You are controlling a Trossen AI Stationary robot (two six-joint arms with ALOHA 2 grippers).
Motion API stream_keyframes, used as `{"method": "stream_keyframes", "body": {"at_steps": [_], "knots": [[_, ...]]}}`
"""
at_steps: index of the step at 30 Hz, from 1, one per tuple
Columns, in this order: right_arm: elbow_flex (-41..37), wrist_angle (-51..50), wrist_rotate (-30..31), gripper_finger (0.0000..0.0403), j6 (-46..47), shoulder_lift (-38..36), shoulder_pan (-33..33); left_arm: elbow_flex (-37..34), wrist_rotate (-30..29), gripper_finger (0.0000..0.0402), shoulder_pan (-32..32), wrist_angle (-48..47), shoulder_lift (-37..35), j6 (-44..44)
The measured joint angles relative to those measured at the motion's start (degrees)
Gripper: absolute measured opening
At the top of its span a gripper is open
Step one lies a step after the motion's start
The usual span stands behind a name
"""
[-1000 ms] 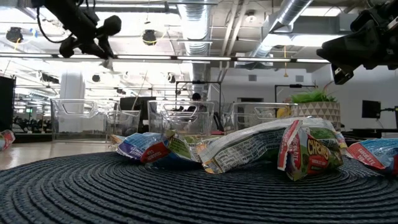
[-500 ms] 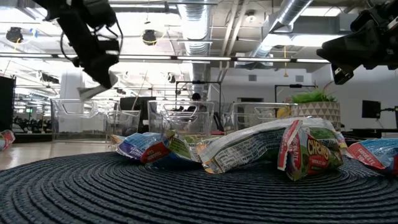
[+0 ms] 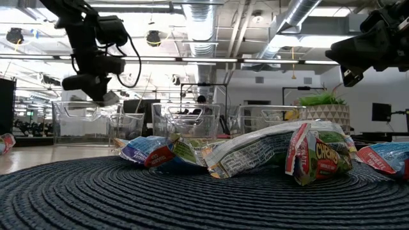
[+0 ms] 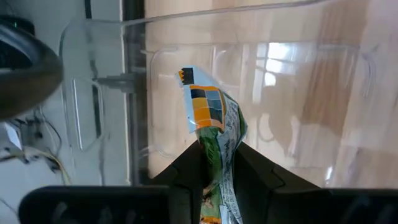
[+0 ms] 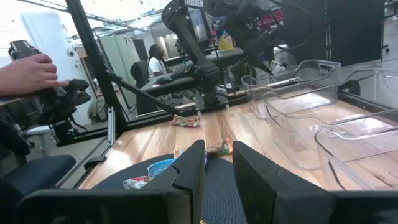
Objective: Pick and place Granola Bars by type
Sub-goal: Put the yellow granola bar into the left transparent bin
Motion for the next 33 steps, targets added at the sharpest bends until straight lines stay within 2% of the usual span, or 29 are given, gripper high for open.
{"method": "stream_keyframes", "body": {"at_steps": [8,18,33], "knots": [[0.0,0.0,0.0,0.0077,0.0,0.0,0.0,0.0,0.0,0.0064,1.7,3.3,0.1,2.3],[0.0,0.0,0.0,0.0077,0.0,0.0,0.0,0.0,4.3,0.0064,4.4,6.4,5.8,2.2],[0.0,0.0,0.0,0.0077,0.0,0.0,0.0,0.0,3.9,0.0064,7.2,11.9,12.2,8.2]]}}
